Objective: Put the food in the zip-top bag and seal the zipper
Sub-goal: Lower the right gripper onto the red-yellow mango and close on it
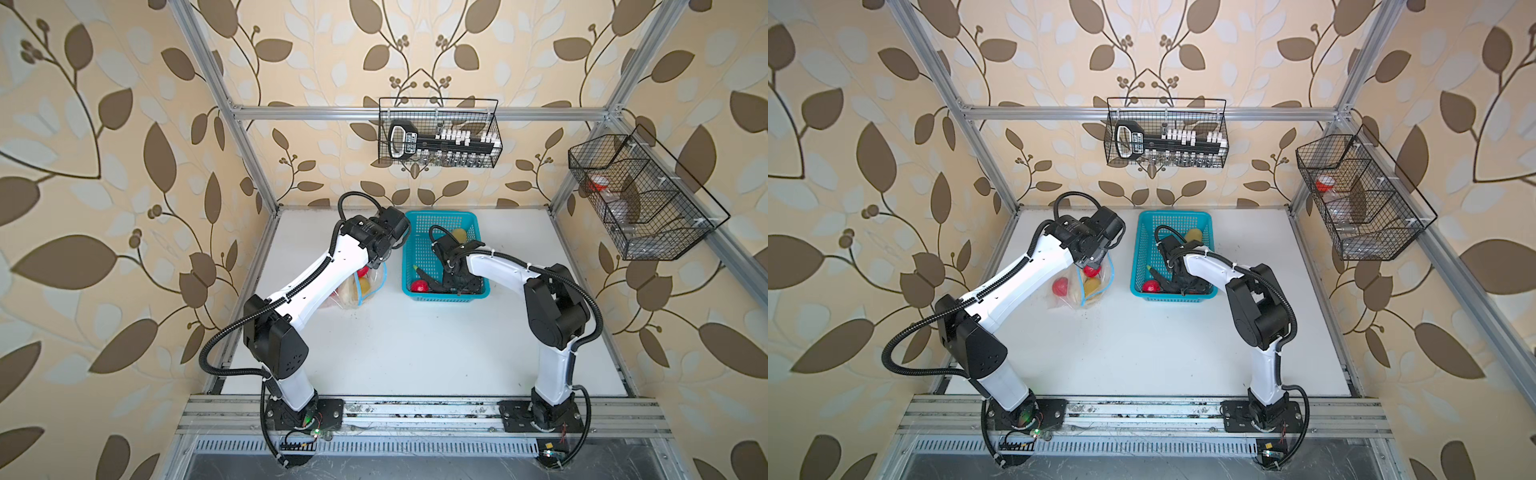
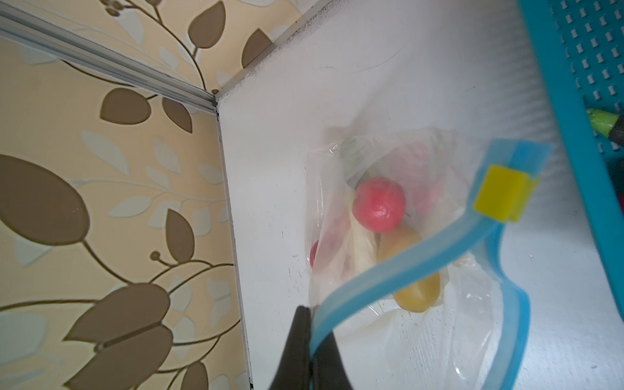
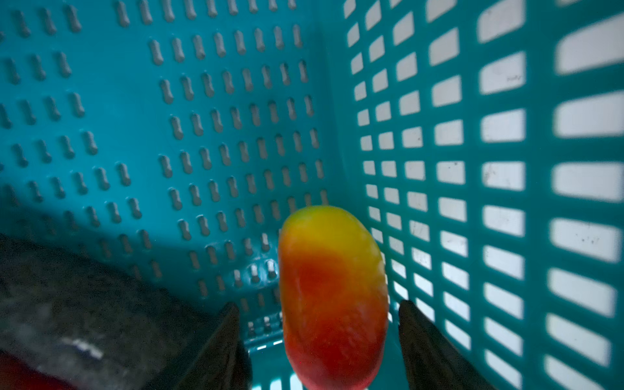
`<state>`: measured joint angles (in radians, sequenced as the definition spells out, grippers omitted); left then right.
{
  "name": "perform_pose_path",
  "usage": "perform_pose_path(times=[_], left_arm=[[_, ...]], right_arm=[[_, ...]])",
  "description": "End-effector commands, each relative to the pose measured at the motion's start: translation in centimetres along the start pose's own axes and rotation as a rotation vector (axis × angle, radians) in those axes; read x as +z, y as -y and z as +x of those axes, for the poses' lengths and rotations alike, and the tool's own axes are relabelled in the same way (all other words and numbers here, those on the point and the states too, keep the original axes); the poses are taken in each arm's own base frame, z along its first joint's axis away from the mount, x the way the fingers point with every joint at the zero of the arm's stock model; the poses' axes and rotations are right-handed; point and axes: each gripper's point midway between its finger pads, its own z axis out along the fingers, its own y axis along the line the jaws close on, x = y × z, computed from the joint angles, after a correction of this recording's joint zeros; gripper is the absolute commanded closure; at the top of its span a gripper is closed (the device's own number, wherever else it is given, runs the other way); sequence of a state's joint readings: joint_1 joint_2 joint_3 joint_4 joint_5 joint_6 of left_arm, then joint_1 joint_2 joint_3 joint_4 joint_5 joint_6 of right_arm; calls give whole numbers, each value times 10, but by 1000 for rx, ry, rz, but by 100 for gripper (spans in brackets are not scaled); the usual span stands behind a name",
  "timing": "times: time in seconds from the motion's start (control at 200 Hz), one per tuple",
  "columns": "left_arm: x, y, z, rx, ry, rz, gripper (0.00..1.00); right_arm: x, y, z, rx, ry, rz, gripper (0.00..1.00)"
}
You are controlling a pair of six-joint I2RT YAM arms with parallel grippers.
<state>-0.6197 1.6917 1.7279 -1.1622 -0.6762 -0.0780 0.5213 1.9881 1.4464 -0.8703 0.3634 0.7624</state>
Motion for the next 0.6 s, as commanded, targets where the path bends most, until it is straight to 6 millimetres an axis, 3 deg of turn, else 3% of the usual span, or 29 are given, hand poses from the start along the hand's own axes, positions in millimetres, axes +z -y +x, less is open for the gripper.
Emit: perform_pose_path(times=[0.0, 0.595], left_arm=[[-4, -9, 1, -16, 6, -5, 100], [-2, -11, 2, -17, 9, -19, 100]], right_arm=[[9, 4, 2, -1, -14, 42, 26], [19, -19, -3, 18, -33, -69, 44]])
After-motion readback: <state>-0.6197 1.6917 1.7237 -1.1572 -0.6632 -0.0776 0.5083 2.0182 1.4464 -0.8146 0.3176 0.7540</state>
